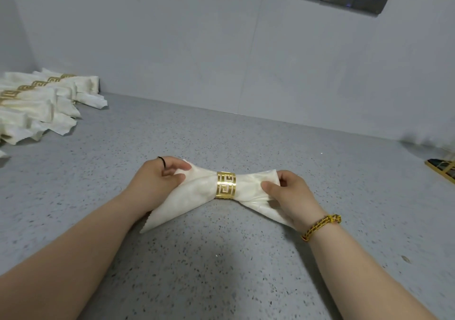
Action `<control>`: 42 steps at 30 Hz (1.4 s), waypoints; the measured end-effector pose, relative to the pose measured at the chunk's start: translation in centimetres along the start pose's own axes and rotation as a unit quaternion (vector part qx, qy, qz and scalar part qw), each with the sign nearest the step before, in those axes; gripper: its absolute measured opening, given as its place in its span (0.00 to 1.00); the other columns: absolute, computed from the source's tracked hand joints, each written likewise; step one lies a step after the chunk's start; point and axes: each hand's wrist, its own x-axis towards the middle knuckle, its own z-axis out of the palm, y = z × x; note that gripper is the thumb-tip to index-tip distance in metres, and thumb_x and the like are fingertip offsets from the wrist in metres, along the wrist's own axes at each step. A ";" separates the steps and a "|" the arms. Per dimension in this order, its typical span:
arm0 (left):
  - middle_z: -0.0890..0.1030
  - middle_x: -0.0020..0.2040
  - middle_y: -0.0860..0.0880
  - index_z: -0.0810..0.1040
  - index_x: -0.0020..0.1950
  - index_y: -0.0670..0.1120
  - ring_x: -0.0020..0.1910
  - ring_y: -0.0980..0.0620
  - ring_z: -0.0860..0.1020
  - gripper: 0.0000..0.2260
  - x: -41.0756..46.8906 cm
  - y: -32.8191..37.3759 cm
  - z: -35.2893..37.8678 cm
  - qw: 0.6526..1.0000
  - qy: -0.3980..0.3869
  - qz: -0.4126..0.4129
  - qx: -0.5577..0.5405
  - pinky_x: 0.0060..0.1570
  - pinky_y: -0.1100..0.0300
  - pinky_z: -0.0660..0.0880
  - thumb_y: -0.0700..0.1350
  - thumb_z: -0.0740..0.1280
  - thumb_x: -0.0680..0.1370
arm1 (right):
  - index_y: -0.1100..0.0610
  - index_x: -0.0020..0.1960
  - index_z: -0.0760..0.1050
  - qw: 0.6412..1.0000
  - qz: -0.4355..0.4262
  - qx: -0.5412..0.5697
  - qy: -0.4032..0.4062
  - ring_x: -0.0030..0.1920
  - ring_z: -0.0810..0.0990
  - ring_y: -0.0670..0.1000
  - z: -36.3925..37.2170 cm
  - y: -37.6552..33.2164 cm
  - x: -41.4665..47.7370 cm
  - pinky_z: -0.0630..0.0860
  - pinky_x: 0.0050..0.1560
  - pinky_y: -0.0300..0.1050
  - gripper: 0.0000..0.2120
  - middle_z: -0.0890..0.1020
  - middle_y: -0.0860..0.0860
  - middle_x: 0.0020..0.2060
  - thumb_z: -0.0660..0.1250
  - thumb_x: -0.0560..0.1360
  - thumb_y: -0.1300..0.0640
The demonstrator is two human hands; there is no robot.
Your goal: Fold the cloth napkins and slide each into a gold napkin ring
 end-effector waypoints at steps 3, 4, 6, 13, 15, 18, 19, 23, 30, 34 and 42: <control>0.76 0.50 0.55 0.76 0.61 0.47 0.42 0.68 0.72 0.15 -0.5 0.2 0.0 0.998 -0.049 -0.002 -0.034 0.36 0.80 0.68 0.37 0.66 0.75 | 0.57 0.42 0.72 0.998 -0.008 0.035 0.045 0.41 0.75 0.53 0.3 0.0 -0.2 0.73 0.41 0.44 0.04 0.77 0.55 0.41 0.64 0.75 0.64; 0.76 0.51 0.54 0.74 0.63 0.47 0.43 0.68 0.73 0.17 -0.8 0.3 -0.2 0.997 -0.060 -0.002 -0.051 0.37 0.79 0.68 0.36 0.66 0.75 | 0.58 0.44 0.72 0.998 -0.014 0.034 0.051 0.42 0.75 0.53 0.4 -0.2 -0.4 0.72 0.40 0.41 0.03 0.77 0.55 0.41 0.63 0.75 0.64; 0.77 0.53 0.52 0.73 0.64 0.48 0.44 0.64 0.74 0.17 -1.2 0.6 -0.7 0.994 -0.062 -0.018 -0.093 0.41 0.75 0.69 0.38 0.65 0.76 | 0.59 0.45 0.72 0.997 -0.027 0.036 0.056 0.43 0.75 0.54 0.7 -0.6 -0.8 0.74 0.42 0.43 0.01 0.78 0.55 0.42 0.63 0.75 0.63; 0.74 0.47 0.60 0.74 0.52 0.55 0.53 0.57 0.73 0.12 -2.9 0.2 -4.9 0.991 -0.010 0.007 -0.133 0.52 0.66 0.66 0.39 0.66 0.75 | 0.52 0.41 0.72 0.994 -0.097 0.054 0.005 0.33 0.75 0.48 2.3 -3.2 -3.2 0.72 0.34 0.40 0.07 0.78 0.52 0.36 0.63 0.76 0.60; 0.74 0.48 0.61 0.73 0.52 0.57 0.55 0.56 0.72 0.20 -3.8 -0.5 -6.8 0.996 -0.002 0.036 -0.080 0.52 0.69 0.66 0.33 0.68 0.72 | 0.51 0.41 0.73 0.992 -0.105 0.064 -0.021 0.33 0.75 0.48 3.6 -4.0 -3.7 0.72 0.33 0.37 0.07 0.79 0.51 0.36 0.63 0.76 0.60; 0.75 0.51 0.58 0.72 0.51 0.60 0.56 0.56 0.72 0.24 -5.2 -2.0 -11.1 0.996 0.046 0.040 -0.066 0.54 0.67 0.64 0.30 0.66 0.72 | 0.53 0.41 0.73 0.987 -0.096 0.108 -0.076 0.34 0.76 0.48 7.6 -5.9 -4.4 0.73 0.35 0.37 0.07 0.79 0.49 0.35 0.63 0.76 0.63; 0.75 0.54 0.56 0.72 0.53 0.60 0.56 0.56 0.71 0.24 -5.5 -2.6 -12.4 0.995 0.062 0.038 -0.065 0.56 0.65 0.64 0.30 0.66 0.72 | 0.54 0.42 0.73 0.984 -0.096 0.117 -0.093 0.34 0.76 0.48 9.0 -6.6 -4.6 0.72 0.35 0.38 0.07 0.79 0.50 0.35 0.63 0.76 0.63; 0.71 0.60 0.52 0.70 0.60 0.53 0.60 0.56 0.68 0.23 -6.7 -5.0 -19.2 0.992 0.115 0.037 -0.023 0.59 0.64 0.61 0.29 0.64 0.73 | 0.57 0.44 0.73 0.975 -0.124 0.108 -0.152 0.29 0.73 0.42 15.9 -9.8 -5.5 0.69 0.27 0.30 0.03 0.76 0.47 0.32 0.62 0.76 0.63; 0.74 0.57 0.47 0.73 0.58 0.51 0.55 0.51 0.70 0.23 -7.5 -9.6 -29.6 0.983 0.183 -0.023 -0.007 0.53 0.63 0.67 0.37 0.66 0.64 | 0.56 0.45 0.70 0.964 -0.148 0.075 -0.205 0.31 0.68 0.41 27.8 -13.8 -7.0 0.65 0.31 0.32 0.03 0.70 0.45 0.31 0.63 0.76 0.58; 0.76 0.52 0.44 0.76 0.60 0.46 0.49 0.47 0.73 0.16 -7.0 -12.8 -33.7 0.961 0.270 -0.054 0.010 0.49 0.71 0.69 0.33 0.65 0.74 | 0.49 0.36 0.66 0.959 -0.144 0.065 -0.235 0.33 0.70 0.45 33.4 -15.0 -8.4 0.68 0.38 0.38 0.11 0.69 0.43 0.29 0.65 0.74 0.54; 0.75 0.59 0.37 0.74 0.63 0.41 0.57 0.39 0.73 0.19 -3.2 -16.8 -35.4 0.940 0.324 -0.079 0.077 0.56 0.56 0.66 0.28 0.63 0.73 | 0.46 0.33 0.58 0.953 -0.200 -0.102 -0.202 0.57 0.72 0.52 39.0 -16.5 -7.1 0.60 0.55 0.43 0.17 0.66 0.41 0.31 0.63 0.74 0.48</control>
